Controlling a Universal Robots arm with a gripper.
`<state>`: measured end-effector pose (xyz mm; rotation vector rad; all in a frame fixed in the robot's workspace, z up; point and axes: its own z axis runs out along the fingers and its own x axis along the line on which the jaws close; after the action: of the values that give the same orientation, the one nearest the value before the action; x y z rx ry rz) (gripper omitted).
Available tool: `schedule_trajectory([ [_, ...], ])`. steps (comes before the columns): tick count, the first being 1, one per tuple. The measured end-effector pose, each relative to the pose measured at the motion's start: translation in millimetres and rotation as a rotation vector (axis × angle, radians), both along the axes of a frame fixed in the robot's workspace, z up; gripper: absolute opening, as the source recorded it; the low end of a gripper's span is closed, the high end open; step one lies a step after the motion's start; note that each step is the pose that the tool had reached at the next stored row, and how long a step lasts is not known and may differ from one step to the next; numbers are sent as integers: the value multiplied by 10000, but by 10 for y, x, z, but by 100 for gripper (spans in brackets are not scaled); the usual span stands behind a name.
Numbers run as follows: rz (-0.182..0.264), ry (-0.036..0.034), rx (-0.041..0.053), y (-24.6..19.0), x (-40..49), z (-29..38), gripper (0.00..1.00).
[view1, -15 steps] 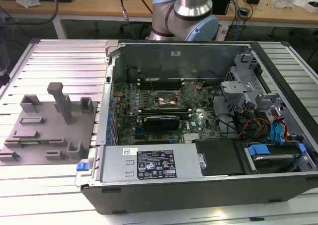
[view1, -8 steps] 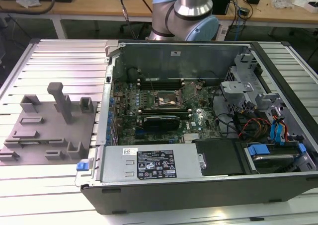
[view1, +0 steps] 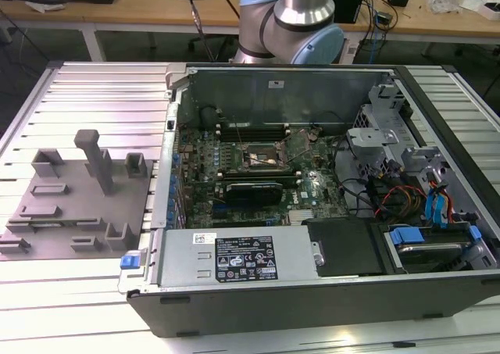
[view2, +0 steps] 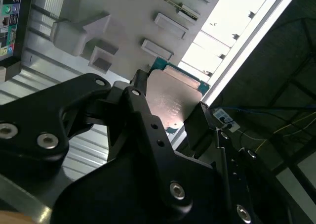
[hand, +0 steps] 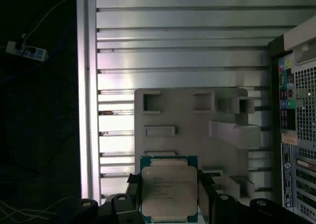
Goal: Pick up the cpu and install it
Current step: 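Pick up the cpu and move it towards the insertion slot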
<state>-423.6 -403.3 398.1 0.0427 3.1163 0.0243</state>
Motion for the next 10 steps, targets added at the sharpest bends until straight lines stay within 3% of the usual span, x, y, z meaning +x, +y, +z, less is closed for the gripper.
schedule_trajectory([
  [10,0,0,0,7,0,269,55],
])
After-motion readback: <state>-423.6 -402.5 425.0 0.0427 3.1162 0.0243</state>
